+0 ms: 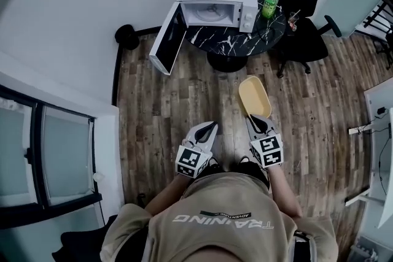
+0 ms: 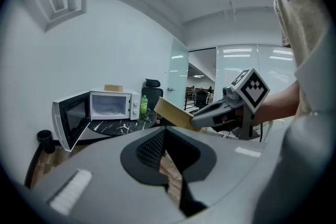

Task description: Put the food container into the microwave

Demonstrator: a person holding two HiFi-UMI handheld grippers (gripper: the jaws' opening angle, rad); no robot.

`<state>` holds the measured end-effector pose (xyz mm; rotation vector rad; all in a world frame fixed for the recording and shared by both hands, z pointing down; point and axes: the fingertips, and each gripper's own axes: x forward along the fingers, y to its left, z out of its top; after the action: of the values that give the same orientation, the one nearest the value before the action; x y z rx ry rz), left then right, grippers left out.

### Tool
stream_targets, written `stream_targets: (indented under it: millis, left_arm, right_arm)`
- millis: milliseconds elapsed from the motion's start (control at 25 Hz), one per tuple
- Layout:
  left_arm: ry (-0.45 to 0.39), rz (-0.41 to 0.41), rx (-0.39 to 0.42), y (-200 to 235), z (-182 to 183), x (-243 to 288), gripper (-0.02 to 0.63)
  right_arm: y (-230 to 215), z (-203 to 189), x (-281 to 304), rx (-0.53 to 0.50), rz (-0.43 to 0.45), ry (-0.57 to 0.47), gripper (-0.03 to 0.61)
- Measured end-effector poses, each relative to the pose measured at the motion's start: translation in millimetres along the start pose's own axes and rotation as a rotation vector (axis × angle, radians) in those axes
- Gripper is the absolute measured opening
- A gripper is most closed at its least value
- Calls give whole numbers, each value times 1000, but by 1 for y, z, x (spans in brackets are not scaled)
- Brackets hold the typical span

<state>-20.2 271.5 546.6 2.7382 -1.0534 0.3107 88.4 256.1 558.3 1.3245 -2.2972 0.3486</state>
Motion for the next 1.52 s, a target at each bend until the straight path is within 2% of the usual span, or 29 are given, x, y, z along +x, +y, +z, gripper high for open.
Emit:
stream_targets:
  millis: [240,480,880,1120,1360,1520]
  left_arm:
    - [-18,22,-19,19,5,9,3]
    - [-8,69,-18,35,11,29,3]
    - [-13,83,1,21,42,84,3]
    - [-11,121,18,28,52,112,3]
    - [0,165,-43,39,50,130,3]
    - [-6,182,-56,42,56,142,3]
  right_arm:
    - [-5,3,12,-5,-7,16,12]
    - [-24,5,36,-5,42,9,12]
    - [-87,26,59,-29,82,-35,12]
    - [-108,32,74,-45,123,-53,12]
    - [-124,33,87,-62,170,-42,12]
    - [-133,25,97,-70,189,-20,12]
